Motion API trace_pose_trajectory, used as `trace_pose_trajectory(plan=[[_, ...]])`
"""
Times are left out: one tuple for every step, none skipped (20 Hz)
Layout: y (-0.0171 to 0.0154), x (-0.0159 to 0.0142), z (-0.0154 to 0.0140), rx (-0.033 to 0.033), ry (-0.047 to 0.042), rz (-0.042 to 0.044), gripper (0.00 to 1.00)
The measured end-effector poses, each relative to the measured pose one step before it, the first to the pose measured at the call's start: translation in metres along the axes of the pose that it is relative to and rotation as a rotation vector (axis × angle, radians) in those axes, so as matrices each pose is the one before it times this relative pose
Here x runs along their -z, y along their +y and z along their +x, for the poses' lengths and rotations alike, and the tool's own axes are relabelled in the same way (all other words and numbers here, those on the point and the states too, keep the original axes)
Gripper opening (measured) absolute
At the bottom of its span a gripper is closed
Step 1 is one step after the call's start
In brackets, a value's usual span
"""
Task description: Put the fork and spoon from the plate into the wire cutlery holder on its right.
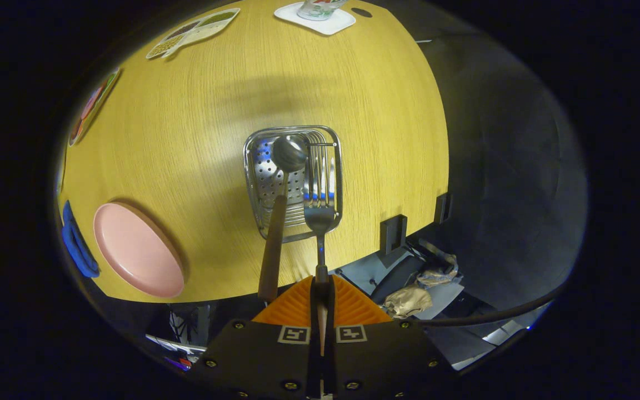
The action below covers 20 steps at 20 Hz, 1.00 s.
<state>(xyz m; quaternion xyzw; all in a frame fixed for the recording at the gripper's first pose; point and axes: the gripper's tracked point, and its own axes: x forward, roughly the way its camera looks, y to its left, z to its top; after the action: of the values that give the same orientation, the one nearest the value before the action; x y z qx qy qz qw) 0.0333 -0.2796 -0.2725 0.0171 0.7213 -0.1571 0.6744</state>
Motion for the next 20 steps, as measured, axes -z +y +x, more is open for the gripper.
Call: trace_pose_trajectory(plan=[[0.00266, -0.00274, 0.00081, -0.00362, 0.01529, -0.0106, 0.03], [0.00258, -0.00178, 0.00144, -0.00416, 0.01118, -0.01417, 0.03], [0.00138, -0.00184, 0.00021, -0.00325, 0.01096, -0.01019, 0.03], [-0.00062, -0.00097, 0.00158, 0.00061, 0.00449, -0.00571, 0.03], [-0.00192, 0.00048, 0.00141, 0.00798, 0.00637, -0.00184, 0.03], [-0.00064, -0.00015, 0.00241, 0.00341, 0.00704, 0.00064, 0.05], [-0.00189, -0.00111, -0.00063, 0.00112, -0.00252, 0.00187, 0.05], [0.00257, -0.00214, -0.00104, -0.00559, -0.01003, 0.00173, 0.1], [-0.00176, -0.00141, -0.00137, 0.00659, -0.01252, -0.004, 0.1], [-0.00011, -0.00247, -0.00269, 0.00051, -0.012, -0.00744, 0.12], [0.0013, -0.0019, -0.00279, -0.00294, -0.01047, -0.00347, 0.14], [0.00159, -0.00171, -0.00018, -0.00566, -0.01468, 0.00056, 0.14], [-0.00325, -0.00132, -0.00206, 0.01002, -0.01242, -0.00099, 0.14], [-0.00027, -0.00065, -0.00346, -0.00361, -0.01605, 0.0064, 0.23], [0.00439, -0.00492, -0.00279, -0.02114, -0.02522, 0.01903, 0.26], [0.00182, -0.00238, -0.00126, -0.01715, -0.02629, 0.01887, 0.26], [-0.00213, -0.00221, -0.00319, -0.00148, -0.02432, 0.00808, 0.26], [-0.00098, -0.00313, -0.00525, -0.01041, -0.02193, 0.01039, 0.35], [0.00296, -0.00236, -0.00545, -0.01494, -0.02036, 0.01726, 0.37], [0.00352, -0.00132, -0.00451, -0.01427, -0.01549, 0.01346, 0.39]])
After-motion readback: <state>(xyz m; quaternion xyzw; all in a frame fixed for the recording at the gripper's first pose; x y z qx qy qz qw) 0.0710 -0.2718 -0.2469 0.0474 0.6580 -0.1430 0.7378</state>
